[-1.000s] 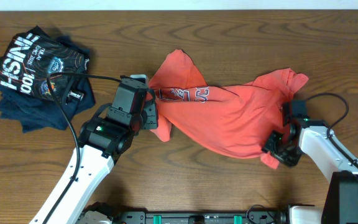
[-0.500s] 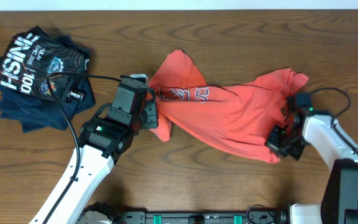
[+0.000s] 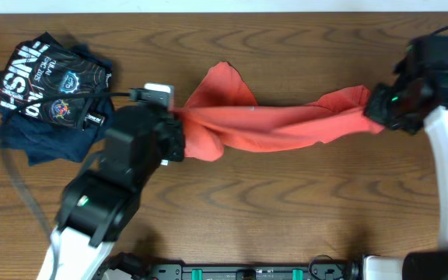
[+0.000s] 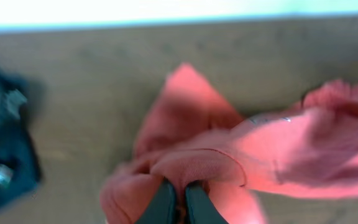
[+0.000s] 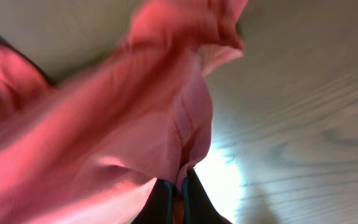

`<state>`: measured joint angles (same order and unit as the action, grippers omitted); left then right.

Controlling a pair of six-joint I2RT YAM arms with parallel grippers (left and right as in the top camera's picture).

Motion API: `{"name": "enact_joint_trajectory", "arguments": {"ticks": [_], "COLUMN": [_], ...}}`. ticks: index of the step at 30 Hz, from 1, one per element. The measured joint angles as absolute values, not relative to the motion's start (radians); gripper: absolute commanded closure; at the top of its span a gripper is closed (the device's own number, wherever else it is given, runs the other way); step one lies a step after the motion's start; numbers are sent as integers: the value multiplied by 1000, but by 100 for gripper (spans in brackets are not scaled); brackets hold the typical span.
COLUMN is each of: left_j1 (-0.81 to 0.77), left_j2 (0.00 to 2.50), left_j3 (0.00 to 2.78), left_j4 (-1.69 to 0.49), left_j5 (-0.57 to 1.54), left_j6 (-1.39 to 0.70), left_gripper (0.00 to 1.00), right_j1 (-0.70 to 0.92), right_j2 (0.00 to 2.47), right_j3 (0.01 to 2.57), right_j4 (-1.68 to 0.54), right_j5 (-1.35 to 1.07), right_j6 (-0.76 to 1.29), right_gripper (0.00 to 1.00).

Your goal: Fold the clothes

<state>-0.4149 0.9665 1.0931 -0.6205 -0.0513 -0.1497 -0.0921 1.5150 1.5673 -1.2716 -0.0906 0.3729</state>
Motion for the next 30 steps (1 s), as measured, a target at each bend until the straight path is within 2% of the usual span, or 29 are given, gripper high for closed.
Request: {"name": "enact_joint_trajectory", "arguments": {"ticks": [7, 15, 20, 30], "left_j1": [-415, -415, -415, -415], "left_j2": [843, 806, 933, 1419], "left_j3": [1208, 1238, 1239, 1239], "left_j4": [-620, -690, -758, -718], "left_j5": [-117, -82, 4, 111], "left_j6": [-103, -99, -99, -99], "left_gripper": [94, 94, 94, 94], "right_j1": [-114, -114, -114, -128], "right_j2": [1345, 1259, 1332, 1620], "right_j3": [1739, 1761, 1761, 1760], "right_j4": [-1322, -1343, -1349, -1350], "right_j5": [-27, 34, 76, 218], "right_j6": [356, 354, 354, 354], "right_gripper": [99, 99, 99, 99]}}
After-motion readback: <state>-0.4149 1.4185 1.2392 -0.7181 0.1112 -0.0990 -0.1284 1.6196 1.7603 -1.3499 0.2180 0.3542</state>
